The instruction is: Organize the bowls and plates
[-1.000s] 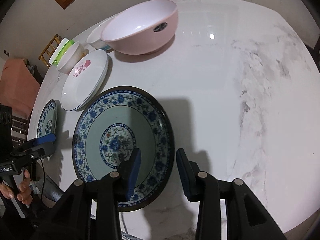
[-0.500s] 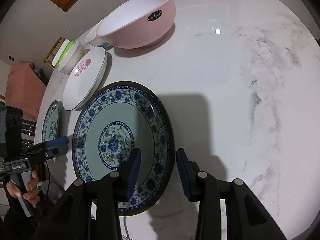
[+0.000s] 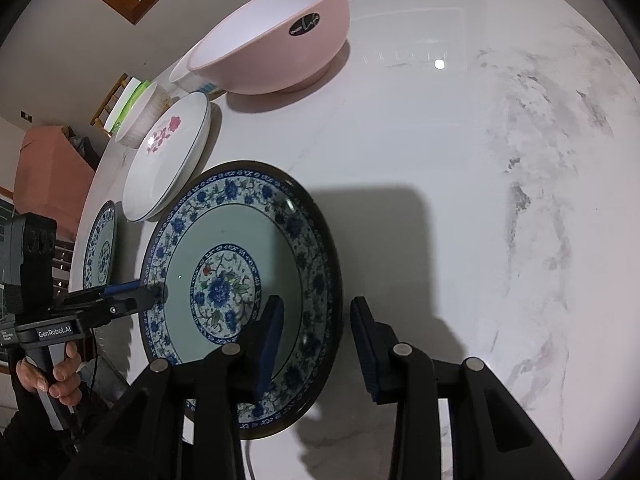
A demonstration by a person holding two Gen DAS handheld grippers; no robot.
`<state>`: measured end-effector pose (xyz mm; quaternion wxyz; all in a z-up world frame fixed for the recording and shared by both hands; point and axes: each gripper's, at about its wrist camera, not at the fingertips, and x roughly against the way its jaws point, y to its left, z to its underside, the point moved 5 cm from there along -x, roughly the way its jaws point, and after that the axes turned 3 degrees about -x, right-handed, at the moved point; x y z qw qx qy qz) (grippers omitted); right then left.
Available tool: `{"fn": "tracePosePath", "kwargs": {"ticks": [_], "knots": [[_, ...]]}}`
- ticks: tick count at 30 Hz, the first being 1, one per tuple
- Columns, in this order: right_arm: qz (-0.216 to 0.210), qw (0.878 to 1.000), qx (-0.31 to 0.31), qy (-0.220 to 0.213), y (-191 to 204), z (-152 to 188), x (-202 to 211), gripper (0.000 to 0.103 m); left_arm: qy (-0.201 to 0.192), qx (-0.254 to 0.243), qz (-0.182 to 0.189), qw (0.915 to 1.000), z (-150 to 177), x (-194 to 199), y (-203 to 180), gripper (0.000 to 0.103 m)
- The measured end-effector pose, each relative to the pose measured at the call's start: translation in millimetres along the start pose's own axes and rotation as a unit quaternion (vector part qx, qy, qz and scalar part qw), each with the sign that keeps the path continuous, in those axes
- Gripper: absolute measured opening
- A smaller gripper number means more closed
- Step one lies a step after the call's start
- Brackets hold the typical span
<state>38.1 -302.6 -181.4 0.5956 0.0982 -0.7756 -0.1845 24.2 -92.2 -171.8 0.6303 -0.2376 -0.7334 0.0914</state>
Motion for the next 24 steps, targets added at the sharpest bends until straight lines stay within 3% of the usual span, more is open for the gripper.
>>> {"fn": "tracePosePath", "kwargs": {"ticks": [6,8,16,24], "knots": [[0.015,1.000,0.009,-0.004,2,-1,-2,0.020,-0.005,-0.008,-0.002,1.0000,-1,0,-2,0.038],[0.021,1.000,0.015,-0.008,4,1,-3,0.020,-0.002,-0.010,-0.003,0.9999,-1,-2,-2,0.027],[0.034,0.999,0.011,-0.017,9,3,-1,0.020,-0.006,-0.008,-0.020,0.9997,1,1,6,0.015],[0.046,0.998,0.024,-0.023,26,4,0,0.020,-0.010,-0.005,-0.028,0.9996,8,8,14,0.017]]}}
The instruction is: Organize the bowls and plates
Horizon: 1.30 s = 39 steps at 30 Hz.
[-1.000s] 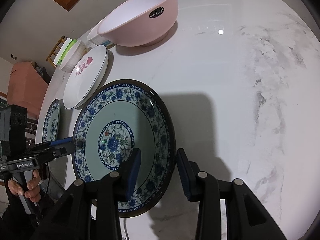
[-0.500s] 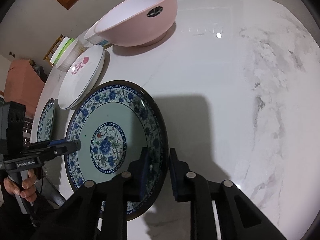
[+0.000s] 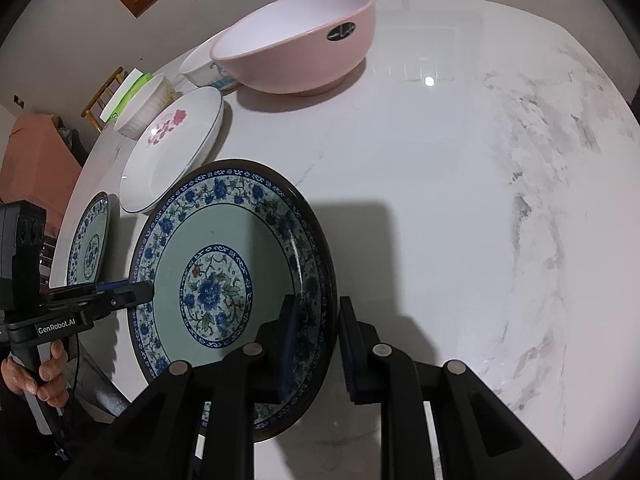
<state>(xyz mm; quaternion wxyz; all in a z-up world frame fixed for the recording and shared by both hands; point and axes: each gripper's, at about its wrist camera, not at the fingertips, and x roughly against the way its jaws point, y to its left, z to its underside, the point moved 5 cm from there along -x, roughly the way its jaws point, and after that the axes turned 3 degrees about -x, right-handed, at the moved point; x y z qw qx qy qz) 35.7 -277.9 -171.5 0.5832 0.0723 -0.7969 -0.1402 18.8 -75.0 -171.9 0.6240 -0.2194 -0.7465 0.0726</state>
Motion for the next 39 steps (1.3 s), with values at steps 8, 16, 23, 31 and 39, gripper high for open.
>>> {"fn": "tracePosePath", "kwargs": {"ticks": [8,16,23,31,39], "knots": [[-0.005,1.000,0.003,0.004,16,0,-3,0.020,-0.008,0.003,-0.007,0.9999,6,12,10,0.017],[-0.010,1.000,0.015,0.007,35,-1,-6,0.020,-0.013,0.018,-0.014,0.9997,9,20,23,0.017],[-0.013,0.999,0.034,0.002,58,-9,-3,0.020,-0.026,0.026,-0.018,0.9991,8,34,33,0.017],[-0.025,0.998,0.058,0.002,101,-22,-8,0.020,-0.053,0.049,-0.028,0.9970,4,62,65,0.017],[-0.042,0.994,0.103,0.009,174,-32,-24,0.020,-0.084,0.086,-0.050,0.9915,7,102,123,0.017]]}}
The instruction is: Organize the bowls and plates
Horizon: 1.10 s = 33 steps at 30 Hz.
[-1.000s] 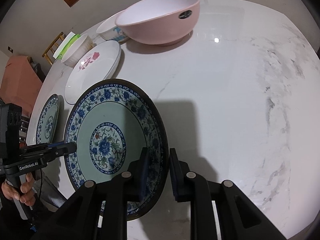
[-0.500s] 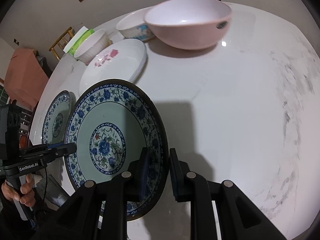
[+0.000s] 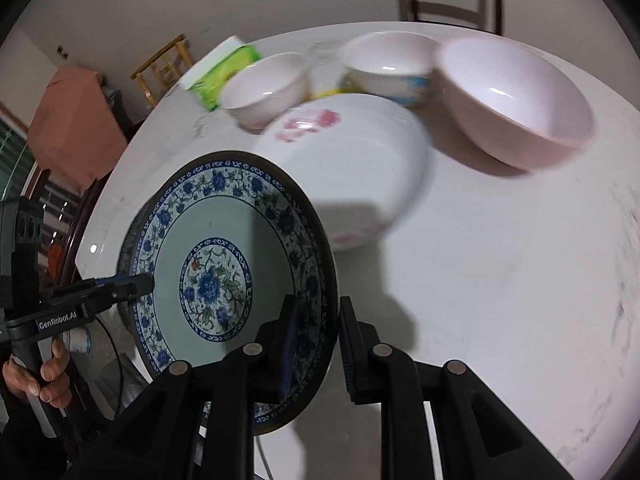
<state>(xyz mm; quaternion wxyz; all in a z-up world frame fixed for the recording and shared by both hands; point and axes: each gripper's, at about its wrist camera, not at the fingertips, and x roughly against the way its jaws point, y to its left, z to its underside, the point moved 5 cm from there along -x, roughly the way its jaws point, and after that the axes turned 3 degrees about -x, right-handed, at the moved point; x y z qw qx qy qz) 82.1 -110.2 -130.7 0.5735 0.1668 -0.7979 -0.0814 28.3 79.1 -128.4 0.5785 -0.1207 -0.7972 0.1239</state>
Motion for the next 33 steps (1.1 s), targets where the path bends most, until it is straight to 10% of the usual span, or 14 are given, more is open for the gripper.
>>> {"fn": "tracePosePath", "kwargs": {"ticks": [15,33], "knots": [[-0.034,0.997,0.049,0.048,97,-24,-62,0.020,-0.027,0.076,-0.052,0.9954,2,37,112,0.018],[-0.023,0.996,0.046,0.069,107,-28,-82,0.021,-0.012,0.087,-0.050,0.9949,-2,22,134,0.018]]}}
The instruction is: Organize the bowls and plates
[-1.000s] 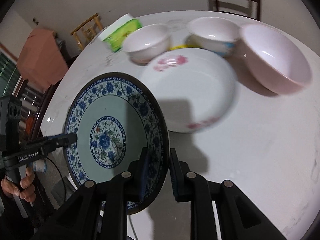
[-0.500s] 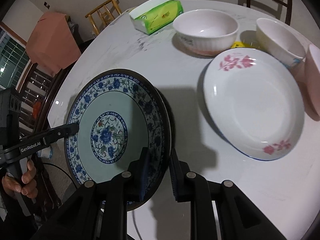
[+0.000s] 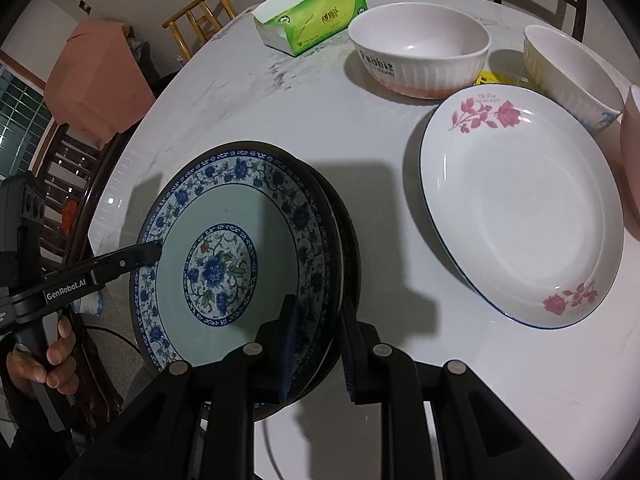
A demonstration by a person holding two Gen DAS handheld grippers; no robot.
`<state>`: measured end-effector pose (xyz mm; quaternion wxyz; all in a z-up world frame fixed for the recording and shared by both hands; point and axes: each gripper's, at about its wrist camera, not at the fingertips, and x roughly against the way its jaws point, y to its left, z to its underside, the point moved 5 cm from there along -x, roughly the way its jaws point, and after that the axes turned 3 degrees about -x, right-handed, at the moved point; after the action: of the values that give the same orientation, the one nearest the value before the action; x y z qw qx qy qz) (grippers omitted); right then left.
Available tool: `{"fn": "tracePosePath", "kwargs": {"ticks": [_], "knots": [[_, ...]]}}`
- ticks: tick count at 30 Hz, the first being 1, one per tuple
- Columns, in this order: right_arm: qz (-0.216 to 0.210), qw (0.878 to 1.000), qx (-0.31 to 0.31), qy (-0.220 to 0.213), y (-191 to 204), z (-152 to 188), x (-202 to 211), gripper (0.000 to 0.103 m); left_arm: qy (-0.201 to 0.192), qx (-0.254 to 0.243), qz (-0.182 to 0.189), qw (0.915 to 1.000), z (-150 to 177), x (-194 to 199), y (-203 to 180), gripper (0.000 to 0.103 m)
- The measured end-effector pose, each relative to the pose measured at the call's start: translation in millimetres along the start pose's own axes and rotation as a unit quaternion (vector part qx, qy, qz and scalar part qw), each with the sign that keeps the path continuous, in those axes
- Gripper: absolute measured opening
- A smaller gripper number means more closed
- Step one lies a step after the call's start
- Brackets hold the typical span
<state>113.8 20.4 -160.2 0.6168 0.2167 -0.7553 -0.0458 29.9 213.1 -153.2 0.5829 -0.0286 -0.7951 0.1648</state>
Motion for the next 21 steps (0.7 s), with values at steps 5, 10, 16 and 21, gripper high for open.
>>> {"fn": "tracePosePath", "kwargs": {"ticks": [5,10,16,21], "knots": [[0.022,1.000,0.015,-0.004,5,0,0,0.023,0.001,-0.001,-0.004,1.0000,0,-1,-1,0.019],[0.050,0.998,0.035,-0.008,10,2,0,0.023,0.008,-0.001,-0.014,0.9999,3,-7,1,0.017],[0.056,0.998,0.036,-0.011,9,3,1,0.024,0.002,-0.005,-0.022,0.9997,1,-7,0,0.018],[0.066,0.996,0.049,-0.014,13,4,1,0.025,-0.001,0.000,-0.019,0.9998,1,-6,1,0.018]]}}
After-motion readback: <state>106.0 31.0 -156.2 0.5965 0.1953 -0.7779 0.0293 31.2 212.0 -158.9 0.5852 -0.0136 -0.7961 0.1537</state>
